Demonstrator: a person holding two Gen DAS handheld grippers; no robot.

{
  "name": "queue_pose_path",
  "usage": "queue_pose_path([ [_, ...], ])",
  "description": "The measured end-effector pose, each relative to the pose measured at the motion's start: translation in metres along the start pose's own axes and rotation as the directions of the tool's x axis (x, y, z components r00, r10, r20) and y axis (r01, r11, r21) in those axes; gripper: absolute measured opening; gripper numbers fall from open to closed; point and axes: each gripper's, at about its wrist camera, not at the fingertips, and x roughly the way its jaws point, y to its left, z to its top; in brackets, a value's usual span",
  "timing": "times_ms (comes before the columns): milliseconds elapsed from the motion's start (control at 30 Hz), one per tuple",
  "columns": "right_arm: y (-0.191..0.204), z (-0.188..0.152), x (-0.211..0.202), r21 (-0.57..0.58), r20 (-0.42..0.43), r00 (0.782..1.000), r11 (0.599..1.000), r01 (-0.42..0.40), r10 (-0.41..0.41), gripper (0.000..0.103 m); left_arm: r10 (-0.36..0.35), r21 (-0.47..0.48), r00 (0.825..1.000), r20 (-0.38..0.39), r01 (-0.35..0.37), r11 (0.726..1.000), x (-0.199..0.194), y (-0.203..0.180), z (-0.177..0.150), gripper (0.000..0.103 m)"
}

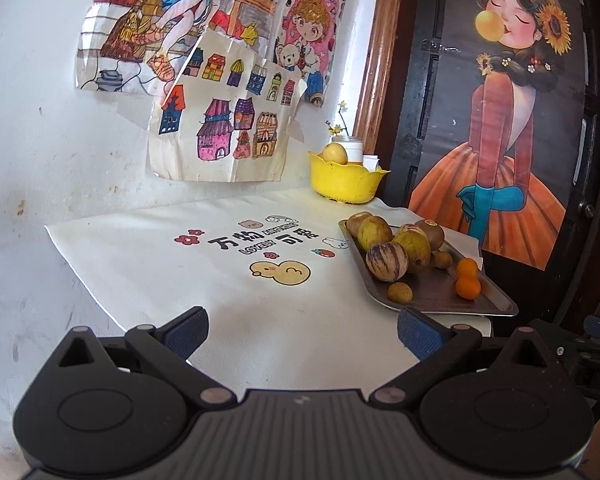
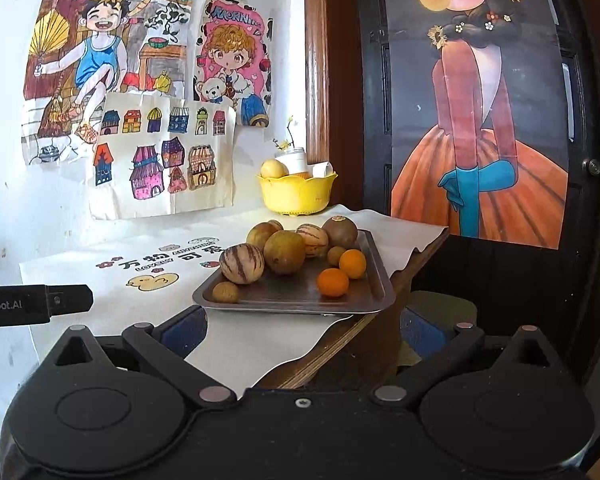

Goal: Organize fruits

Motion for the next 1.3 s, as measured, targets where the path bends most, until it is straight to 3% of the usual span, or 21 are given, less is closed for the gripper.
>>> queue_pose_path([
  [1300, -0.0027, -0.0023, 0.0036, 0.003, -0.004, 1.0, 1.0, 0.027, -0.027, 0.102, -0.004, 0.0, 1.0, -0.025, 0.004, 1.0, 0.0056, 0.0019, -0.0056, 0.103],
])
